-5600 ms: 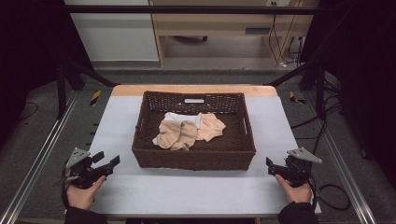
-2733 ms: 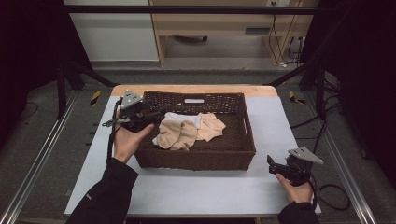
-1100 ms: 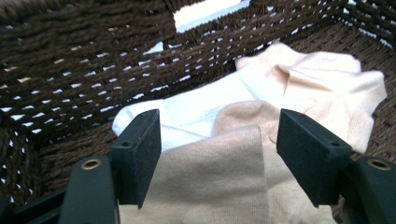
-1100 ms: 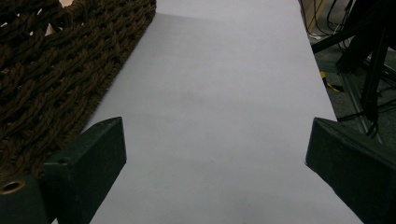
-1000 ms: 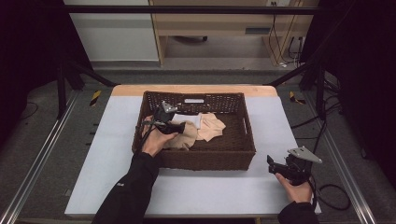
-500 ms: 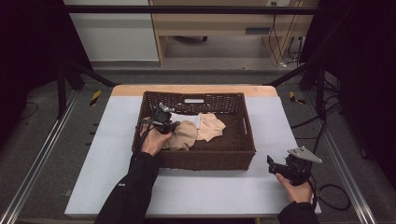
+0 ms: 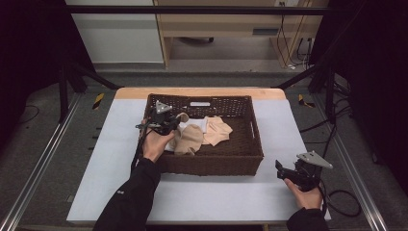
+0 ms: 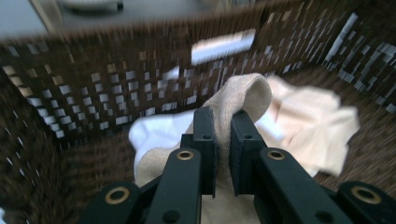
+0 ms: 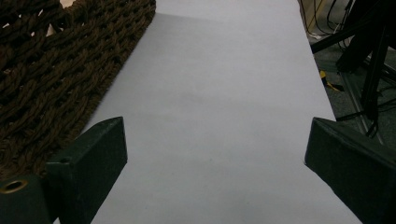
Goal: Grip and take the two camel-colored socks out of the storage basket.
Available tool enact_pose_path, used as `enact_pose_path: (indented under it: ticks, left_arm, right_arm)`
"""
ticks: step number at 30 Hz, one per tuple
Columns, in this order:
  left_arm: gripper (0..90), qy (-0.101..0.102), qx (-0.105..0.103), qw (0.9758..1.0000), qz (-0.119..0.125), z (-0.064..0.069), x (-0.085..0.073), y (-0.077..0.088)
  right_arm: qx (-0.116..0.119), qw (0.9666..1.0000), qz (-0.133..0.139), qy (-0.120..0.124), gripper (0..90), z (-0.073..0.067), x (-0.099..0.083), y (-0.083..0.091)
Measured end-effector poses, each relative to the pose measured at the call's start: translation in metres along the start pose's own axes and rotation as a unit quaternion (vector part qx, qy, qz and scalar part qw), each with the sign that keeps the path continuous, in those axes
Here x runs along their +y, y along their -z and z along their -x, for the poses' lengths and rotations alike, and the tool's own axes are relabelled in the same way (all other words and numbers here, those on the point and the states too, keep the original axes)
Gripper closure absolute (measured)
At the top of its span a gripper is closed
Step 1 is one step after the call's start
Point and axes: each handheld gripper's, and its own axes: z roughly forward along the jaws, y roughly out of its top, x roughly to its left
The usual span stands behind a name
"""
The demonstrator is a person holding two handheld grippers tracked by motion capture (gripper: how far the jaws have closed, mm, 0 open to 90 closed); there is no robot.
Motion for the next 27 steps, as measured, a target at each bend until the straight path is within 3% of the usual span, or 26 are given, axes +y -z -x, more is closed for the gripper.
enact_pose_path:
  ticks: [1, 3, 4, 6, 10, 11, 18, 19, 23, 27]
  left_arm:
    - [82.5, 0.000, -0.001, 0.9997, 0.024, 0.001, 0.004, 0.008]
    - [82.6, -0.001, -0.002, 0.9994, 0.033, 0.001, 0.007, 0.012]
    - [82.6, 0.003, -0.009, 0.9984, 0.056, 0.003, 0.012, 0.020]
    - [82.6, 0.005, -0.012, 0.9979, 0.064, 0.003, 0.014, 0.023]
    - [82.6, 0.013, -0.029, 0.9935, 0.109, 0.005, 0.025, 0.046]
    - [82.6, 0.013, -0.029, 0.9935, 0.109, 0.005, 0.025, 0.046]
    - [82.7, 0.005, -0.056, 0.9867, 0.153, 0.017, 0.038, 0.081]
    - [82.7, 0.005, -0.056, 0.9867, 0.153, 0.017, 0.038, 0.081]
    - [82.7, -0.012, -0.075, 0.9825, 0.170, 0.030, 0.043, 0.104]
    - [82.7, -0.024, -0.081, 0.9803, 0.178, 0.036, 0.044, 0.119]
  right_arm:
    - [-0.001, 1.0000, 0.001, 0.000, 6.0, 0.000, 0.000, 0.000]
    - [0.000, 1.0000, 0.001, 0.000, 6.0, 0.001, 0.000, 0.000]
    - [0.001, 1.0000, 0.000, 0.000, 6.0, 0.001, 0.000, 0.000]
    - [0.000, 1.0000, 0.000, 0.000, 6.0, 0.000, 0.000, 0.000]
    - [0.000, 1.0000, -0.001, 0.000, 5.9, 0.001, 0.000, 0.000]
    - [0.000, 1.0000, -0.001, 0.000, 5.9, 0.001, 0.000, 0.000]
    - [-0.002, 1.0000, 0.000, -0.003, 5.9, 0.003, 0.000, 0.001]
    - [-0.002, 1.0000, 0.000, -0.003, 5.9, 0.003, 0.000, 0.001]
    - [-0.004, 1.0000, 0.000, -0.004, 6.0, 0.003, 0.000, 0.002]
    - [-0.006, 1.0000, 0.002, 0.000, 6.0, 0.003, 0.000, 0.002]
